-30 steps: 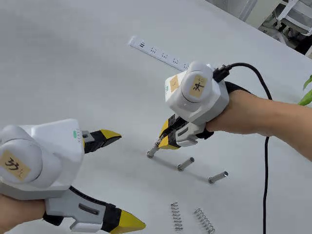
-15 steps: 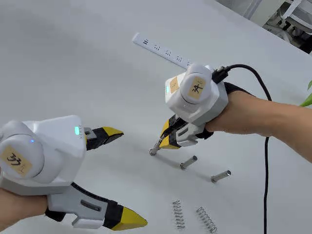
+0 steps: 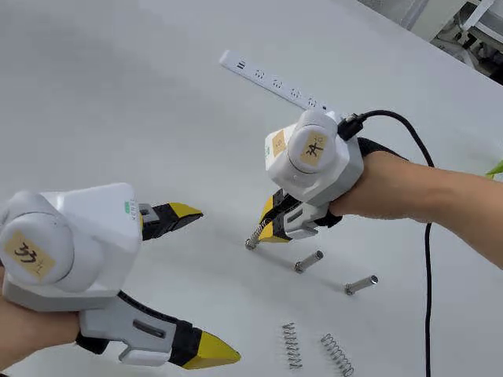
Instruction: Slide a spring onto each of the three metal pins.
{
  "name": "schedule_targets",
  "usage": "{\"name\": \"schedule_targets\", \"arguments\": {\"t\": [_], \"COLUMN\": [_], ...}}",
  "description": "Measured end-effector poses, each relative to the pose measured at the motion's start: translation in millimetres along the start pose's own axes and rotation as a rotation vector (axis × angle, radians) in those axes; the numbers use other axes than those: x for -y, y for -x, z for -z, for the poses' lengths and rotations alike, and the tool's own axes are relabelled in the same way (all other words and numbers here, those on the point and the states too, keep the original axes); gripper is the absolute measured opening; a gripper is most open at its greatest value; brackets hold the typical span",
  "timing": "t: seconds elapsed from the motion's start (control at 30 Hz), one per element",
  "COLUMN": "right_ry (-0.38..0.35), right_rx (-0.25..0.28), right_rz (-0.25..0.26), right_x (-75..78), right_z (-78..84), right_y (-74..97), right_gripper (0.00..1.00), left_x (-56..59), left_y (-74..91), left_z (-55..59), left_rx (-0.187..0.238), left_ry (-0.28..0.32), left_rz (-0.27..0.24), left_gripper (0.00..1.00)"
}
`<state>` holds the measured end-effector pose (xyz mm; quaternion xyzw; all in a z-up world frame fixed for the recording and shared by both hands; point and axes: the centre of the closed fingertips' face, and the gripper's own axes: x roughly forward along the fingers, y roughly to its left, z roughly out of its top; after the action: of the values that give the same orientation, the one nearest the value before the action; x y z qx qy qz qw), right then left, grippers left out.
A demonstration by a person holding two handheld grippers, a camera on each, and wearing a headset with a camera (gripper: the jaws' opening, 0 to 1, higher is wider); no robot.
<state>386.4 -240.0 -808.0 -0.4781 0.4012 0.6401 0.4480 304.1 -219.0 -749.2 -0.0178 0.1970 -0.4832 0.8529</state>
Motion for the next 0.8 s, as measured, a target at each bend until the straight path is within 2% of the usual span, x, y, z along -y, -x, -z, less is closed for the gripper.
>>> {"name": "schedule_targets", "arguments": {"t": [0.8], "right_ry": [0.023], "right_rx": [-0.023], "right_rz": [-0.001], "right_x": [1.1], "right_z": [5.8], "right_y": [-15.0], "right_gripper": [0.07], "left_x": [0.4], "left_y": [-1.7], "left_z": [2.6], "left_rx": [-0.004], "left_ry": [0.004], "left_rz": [0.004], "left_gripper": [0.98]}}
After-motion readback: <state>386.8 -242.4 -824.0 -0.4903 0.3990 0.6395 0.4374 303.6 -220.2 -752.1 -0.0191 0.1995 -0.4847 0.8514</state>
